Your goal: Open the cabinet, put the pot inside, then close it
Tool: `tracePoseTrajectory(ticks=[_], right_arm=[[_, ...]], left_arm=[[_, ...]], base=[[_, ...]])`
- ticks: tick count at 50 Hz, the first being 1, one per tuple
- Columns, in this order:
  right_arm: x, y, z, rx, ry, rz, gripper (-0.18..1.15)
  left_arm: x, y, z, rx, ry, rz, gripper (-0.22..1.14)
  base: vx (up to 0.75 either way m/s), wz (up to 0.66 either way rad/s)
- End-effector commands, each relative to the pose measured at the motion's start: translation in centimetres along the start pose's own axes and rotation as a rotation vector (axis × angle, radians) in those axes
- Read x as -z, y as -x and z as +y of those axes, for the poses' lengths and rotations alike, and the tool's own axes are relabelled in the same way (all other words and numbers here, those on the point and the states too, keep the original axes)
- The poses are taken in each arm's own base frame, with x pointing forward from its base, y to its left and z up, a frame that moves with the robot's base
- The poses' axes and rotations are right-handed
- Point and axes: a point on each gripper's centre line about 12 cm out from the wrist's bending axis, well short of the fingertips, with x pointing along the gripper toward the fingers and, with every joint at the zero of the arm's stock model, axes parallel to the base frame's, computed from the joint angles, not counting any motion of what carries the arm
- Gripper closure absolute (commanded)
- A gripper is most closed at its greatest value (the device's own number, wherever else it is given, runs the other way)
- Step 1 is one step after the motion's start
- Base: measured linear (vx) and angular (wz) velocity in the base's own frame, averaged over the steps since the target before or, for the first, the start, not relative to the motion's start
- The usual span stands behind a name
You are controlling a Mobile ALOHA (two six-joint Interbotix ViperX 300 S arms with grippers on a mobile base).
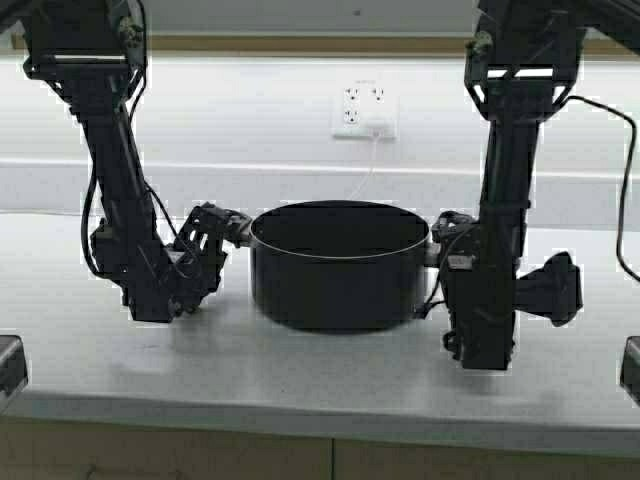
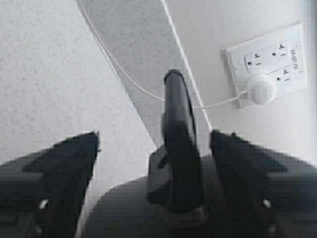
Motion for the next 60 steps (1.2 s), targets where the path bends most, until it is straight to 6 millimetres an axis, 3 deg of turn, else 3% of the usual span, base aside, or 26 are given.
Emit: tracePoseTrajectory(ticks=[1,5,9,12,16,18,21,27,41,49,60], right_arm=[[0.1,0.4,-0.6,0.024,-0.017,0.029,-0.05],[0.4,0.4,-0.4,0.017,-0.024,0.053,0.02],[0.9,0.2,-0.1,0.012,-0.033,0.099,0.24],[1.3,0.1,0.3,0.0,-0.04,0.125,0.51],[1.3,-0.1,0.6,-0.01,-0.031,0.128,0.92],[1.3,-0.2,0.8,-0.015,-0.027,0.123,1.04],[1.2,-0.4,1.1,-0.019,-0.035,0.117,1.02],[0.9,-0.4,1.8,-0.02,-0.043,0.115,0.84],[0.3,0.7,3.9,-0.019,-0.052,0.174,0.89],[-0.8,2.0,5.8,-0.035,-0.044,0.19,0.89],[-0.5,3.6,8.9,-0.046,-0.051,0.259,0.89]], left_arm=[[-0.8,-1.3,-2.4,0.053,0.005,-0.02,-0.07],[-0.7,-1.2,-2.3,0.044,0.001,-0.016,-0.05],[-0.6,-1.2,-2.1,0.035,0.003,-0.007,0.09],[-0.8,-1.4,-2.0,0.027,0.003,-0.008,0.3],[-1.2,-1.6,-2.5,0.035,0.01,-0.02,0.69],[-1.4,-1.7,-2.8,0.038,0.006,-0.023,0.88],[-1.5,-1.6,-2.9,0.032,0.004,-0.025,1.04],[-1.3,-0.5,-2.4,0.008,0.006,-0.008,0.88],[-1.2,3.4,-3.8,0.082,-0.035,-0.02,0.89],[-1.1,5.8,-5.3,0.1,-0.042,-0.008,0.9],[-0.6,8.3,-7.7,0.108,-0.058,0.007,0.9]], base=[[0.01,0.0],[0.0,0.0],[0.0,0.0],[0.0,0.0],[0.0,0.0],[0.0,0.0],[0.0,0.0],[0.0,0.0],[0.0,0.0],[0.0,0.0],[0.0,0.0]])
